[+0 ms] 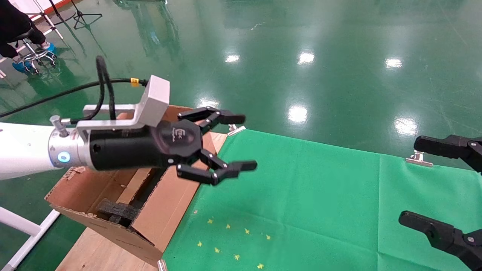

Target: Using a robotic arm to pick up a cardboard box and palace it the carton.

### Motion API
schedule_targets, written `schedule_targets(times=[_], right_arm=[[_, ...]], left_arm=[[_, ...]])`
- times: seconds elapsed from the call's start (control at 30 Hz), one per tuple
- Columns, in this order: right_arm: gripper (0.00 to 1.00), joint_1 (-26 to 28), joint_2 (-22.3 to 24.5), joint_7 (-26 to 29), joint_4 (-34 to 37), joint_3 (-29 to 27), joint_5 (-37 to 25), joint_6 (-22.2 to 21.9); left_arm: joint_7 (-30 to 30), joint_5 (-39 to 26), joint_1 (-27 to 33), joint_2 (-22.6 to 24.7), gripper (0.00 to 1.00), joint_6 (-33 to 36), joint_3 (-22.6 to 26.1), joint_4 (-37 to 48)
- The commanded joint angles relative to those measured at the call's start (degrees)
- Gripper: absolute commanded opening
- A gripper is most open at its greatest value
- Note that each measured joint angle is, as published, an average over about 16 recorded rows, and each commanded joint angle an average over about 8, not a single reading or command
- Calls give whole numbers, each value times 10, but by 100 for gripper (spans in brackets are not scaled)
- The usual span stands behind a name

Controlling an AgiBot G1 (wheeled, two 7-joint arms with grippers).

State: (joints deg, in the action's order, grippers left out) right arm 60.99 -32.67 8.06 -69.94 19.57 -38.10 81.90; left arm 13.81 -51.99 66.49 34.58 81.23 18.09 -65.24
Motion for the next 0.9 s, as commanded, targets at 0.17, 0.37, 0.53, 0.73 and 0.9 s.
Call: schedule_targets(times=[0.17, 0.37, 0.53, 0.73, 0.9], right_arm=[[100, 0, 0, 0, 0, 0, 0, 0], [100, 0, 0, 0, 0, 0, 0, 0], [100, 0, 0, 0, 0, 0, 0, 0], [100, 0, 0, 0, 0, 0, 0, 0], [100, 0, 0, 0, 0, 0, 0, 0]], left_arm=[[-16, 53, -26, 2, 100, 23, -11, -43], [-29, 97, -47, 4, 100, 43, -20, -80], [-33, 115, -56, 5, 100, 51, -24, -95], [-33, 114, -56, 5, 100, 50, -24, -93], [-32, 110, -53, 5, 100, 48, -23, -89]])
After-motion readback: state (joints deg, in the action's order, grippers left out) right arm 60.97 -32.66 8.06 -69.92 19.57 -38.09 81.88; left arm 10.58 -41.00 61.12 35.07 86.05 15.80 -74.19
